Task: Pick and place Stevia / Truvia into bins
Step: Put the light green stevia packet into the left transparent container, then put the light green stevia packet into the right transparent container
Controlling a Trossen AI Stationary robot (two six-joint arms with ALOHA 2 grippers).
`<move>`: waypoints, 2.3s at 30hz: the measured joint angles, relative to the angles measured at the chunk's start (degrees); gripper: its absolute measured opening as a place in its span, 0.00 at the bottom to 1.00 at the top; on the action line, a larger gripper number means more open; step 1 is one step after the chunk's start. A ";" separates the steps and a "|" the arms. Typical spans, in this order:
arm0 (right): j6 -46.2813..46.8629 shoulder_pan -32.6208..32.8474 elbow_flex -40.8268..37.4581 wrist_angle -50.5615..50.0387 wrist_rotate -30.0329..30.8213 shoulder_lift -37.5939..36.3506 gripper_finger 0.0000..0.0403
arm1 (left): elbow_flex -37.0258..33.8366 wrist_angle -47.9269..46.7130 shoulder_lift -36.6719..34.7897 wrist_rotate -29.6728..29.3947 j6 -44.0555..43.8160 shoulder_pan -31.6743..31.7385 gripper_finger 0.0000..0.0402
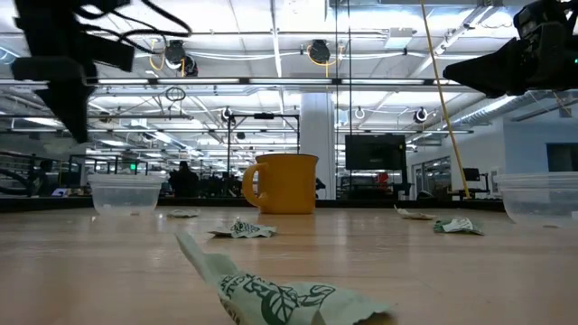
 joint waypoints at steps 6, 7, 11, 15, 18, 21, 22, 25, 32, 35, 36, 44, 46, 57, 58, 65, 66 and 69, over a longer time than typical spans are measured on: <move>0.56 0.00 -0.01 -0.02 0.00 0.00 0.23 | 0.00 4.44 0.00 -1.12 14.65 11.94 0.00; 0.56 0.00 -0.01 -0.01 0.00 0.00 0.23 | 0.00 5.18 0.00 -1.18 17.15 14.07 0.00; 0.59 -0.01 0.01 -0.02 0.00 0.00 0.23 | 0.00 9.94 0.00 0.40 25.64 22.17 0.00; 0.59 0.00 0.00 -0.02 0.00 0.00 0.23 | 0.00 13.01 0.00 3.91 30.66 28.61 0.01; 0.59 0.01 -0.01 -0.04 0.00 0.00 0.23 | 0.00 14.34 0.00 6.35 32.58 31.71 0.01; 0.59 -0.01 -0.01 -0.29 0.00 0.00 0.23 | -1.28 17.83 -0.04 9.87 32.46 33.41 0.01; 0.59 -0.01 0.01 -0.60 0.00 0.00 0.23 | -2.25 19.38 -0.04 11.65 32.66 33.75 0.01; 0.59 0.01 -0.01 -2.69 -0.02 0.00 0.23 | -5.95 21.92 -0.04 14.19 34.40 33.89 0.01; 0.61 -0.01 0.00 -3.52 0.00 0.00 0.23 | -10.70 27.58 0.04 13.94 34.76 33.60 0.02; 0.61 0.01 0.01 -3.52 -0.02 0.00 0.23 | -11.32 29.07 0.04 13.99 34.85 33.54 0.01; 0.61 0.01 0.01 -3.54 0.00 0.00 0.23 | -11.57 29.48 0.04 14.12 34.83 33.56 0.01; 0.62 0.00 0.00 -3.99 0.00 0.00 0.23 | -16.22 33.48 0.04 14.05 34.13 33.56 0.05; 0.63 0.01 0.01 -4.30 -0.02 0.00 0.23 | -16.50 34.05 0.04 14.03 34.24 33.56 0.07; 0.63 0.01 0.01 -3.98 1.68 0.00 0.25 | -16.68 36.36 -0.13 11.58 34.09 33.47 0.22; 0.36 0.01 0.01 -3.77 2.55 0.00 0.26 | -16.68 36.22 -0.36 12.43 33.78 33.45 0.23; -4.40 0.01 2.14 -0.38 5.90 0.40 0.38 | -13.25 34.34 -0.46 15.56 32.64 32.23 0.25; -4.53 0.01 2.95 -0.54 5.89 0.96 0.40 | -12.12 33.63 -0.46 15.55 33.39 31.95 0.25; -5.75 -0.01 6.86 -2.51 4.89 4.48 0.43 | -7.81 32.23 -0.46 15.56 35.87 31.14 0.25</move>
